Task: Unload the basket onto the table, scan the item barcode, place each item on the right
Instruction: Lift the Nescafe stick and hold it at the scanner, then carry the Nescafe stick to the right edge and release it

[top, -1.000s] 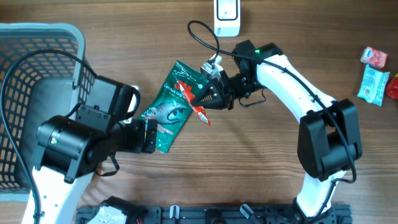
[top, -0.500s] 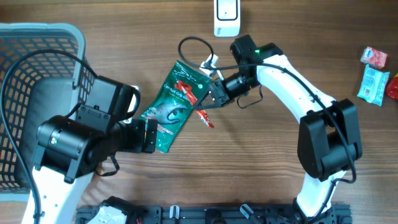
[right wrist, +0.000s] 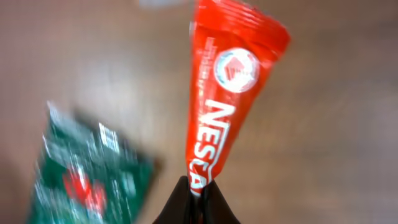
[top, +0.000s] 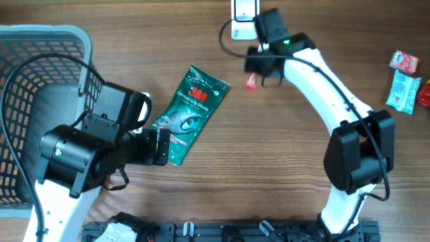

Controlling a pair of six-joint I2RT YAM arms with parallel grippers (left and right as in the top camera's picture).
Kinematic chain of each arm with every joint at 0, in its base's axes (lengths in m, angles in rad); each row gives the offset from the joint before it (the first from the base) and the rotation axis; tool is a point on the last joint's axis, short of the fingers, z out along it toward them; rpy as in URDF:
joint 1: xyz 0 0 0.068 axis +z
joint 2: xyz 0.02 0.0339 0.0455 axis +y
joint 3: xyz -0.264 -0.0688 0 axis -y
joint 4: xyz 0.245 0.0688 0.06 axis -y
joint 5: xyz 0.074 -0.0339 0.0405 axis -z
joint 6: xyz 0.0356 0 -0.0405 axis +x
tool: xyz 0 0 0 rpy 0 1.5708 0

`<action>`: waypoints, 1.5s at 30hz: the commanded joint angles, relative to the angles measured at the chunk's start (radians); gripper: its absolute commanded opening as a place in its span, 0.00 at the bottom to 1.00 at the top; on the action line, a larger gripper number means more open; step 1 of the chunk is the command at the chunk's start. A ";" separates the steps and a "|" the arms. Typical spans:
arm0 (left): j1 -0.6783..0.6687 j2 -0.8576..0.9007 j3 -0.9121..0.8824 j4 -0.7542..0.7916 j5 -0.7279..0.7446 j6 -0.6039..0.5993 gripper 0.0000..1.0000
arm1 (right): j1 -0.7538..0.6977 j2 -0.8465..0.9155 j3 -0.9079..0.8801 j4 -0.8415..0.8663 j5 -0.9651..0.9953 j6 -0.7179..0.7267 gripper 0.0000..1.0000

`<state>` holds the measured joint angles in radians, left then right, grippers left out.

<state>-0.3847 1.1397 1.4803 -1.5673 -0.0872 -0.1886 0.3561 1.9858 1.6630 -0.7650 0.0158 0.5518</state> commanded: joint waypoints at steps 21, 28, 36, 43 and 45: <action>0.003 -0.006 0.005 0.002 0.005 -0.010 1.00 | -0.113 0.529 0.591 0.505 0.026 0.080 0.05; 0.003 -0.006 0.005 0.002 0.005 -0.010 1.00 | -0.086 0.539 0.612 0.492 0.100 0.077 0.05; 0.003 -0.006 0.005 0.003 0.005 -0.010 1.00 | -0.216 0.402 0.679 0.121 0.195 -0.032 0.05; 0.003 -0.006 0.005 0.002 0.005 -0.010 1.00 | -0.439 0.352 0.679 -0.085 0.402 -0.278 0.05; 0.003 -0.006 0.005 0.002 0.005 -0.010 1.00 | -0.523 0.358 0.664 -0.109 0.426 -0.355 0.04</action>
<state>-0.3847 1.1397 1.4803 -1.5673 -0.0872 -0.1886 -0.0456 2.3760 2.3180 -0.8444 0.3096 0.3790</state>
